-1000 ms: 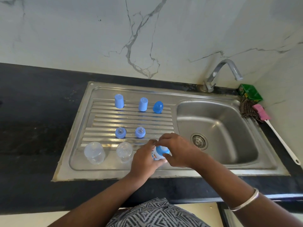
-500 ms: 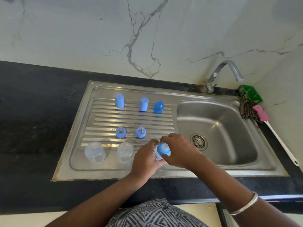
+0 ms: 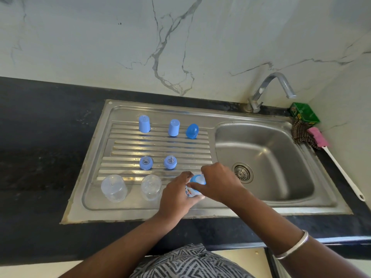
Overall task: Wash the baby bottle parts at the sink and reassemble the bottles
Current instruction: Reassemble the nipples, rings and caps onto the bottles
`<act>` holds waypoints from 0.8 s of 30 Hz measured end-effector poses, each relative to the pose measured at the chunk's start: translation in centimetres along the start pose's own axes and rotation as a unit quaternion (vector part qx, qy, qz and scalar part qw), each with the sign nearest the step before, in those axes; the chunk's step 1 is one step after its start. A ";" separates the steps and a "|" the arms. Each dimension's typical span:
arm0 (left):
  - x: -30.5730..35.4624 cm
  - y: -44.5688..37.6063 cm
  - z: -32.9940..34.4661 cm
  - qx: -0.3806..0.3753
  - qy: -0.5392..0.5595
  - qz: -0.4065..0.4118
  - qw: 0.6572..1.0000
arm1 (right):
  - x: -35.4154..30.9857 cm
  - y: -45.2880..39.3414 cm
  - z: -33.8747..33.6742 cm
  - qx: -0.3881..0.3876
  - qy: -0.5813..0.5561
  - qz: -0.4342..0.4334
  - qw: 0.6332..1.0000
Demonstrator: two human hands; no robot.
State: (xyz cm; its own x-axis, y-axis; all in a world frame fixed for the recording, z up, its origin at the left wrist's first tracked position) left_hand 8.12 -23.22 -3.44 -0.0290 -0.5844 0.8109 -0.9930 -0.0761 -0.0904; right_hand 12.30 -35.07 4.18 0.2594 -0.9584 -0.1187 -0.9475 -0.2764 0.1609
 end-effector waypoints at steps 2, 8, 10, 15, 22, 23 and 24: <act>0.0 0.0 0.0 0.004 -0.001 0.000 1.000 | -0.1 0.1 -0.1 0.020 -0.004 -0.012 1.000; 0.1 0.1 0.0 0.013 -0.004 0.016 1.000 | -0.5 0.2 0.2 0.015 -0.012 -0.035 0.999; 0.2 0.1 -0.1 0.009 -0.006 0.013 1.000 | -0.1 0.1 0.2 0.022 -0.003 -0.003 1.000; 0.3 0.1 -0.2 0.012 0.017 0.014 1.000 | -0.4 0.3 0.2 0.008 -0.021 -0.055 0.998; 0.4 0.0 -0.2 0.037 -0.004 0.030 0.999 | 0.0 -0.3 0.7 0.005 -0.024 -0.033 0.999; 0.4 0.0 -0.2 0.037 -0.003 0.027 0.999 | 0.1 -0.2 0.8 0.010 -0.031 -0.031 0.999; 0.4 0.0 -0.2 0.038 0.000 0.025 0.999 | 0.1 -0.1 1.0 0.014 -0.033 -0.036 0.999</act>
State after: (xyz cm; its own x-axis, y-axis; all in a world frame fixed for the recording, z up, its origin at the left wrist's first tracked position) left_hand 8.05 -23.26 -2.99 -0.0780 -0.5897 0.8038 -0.9786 -0.1089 -0.1748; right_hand 12.23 -35.03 3.19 0.3157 -0.9287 -0.1943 -0.9315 -0.3424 0.1228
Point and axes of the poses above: each hand's wrist, its own y-axis away from the middle knuckle, its own z-axis out of the palm, x = y × z, the point moved 6 cm from there along -y, towards the middle knuckle, and after that the axes turned 5 degrees about x, right-handed, at the moved point
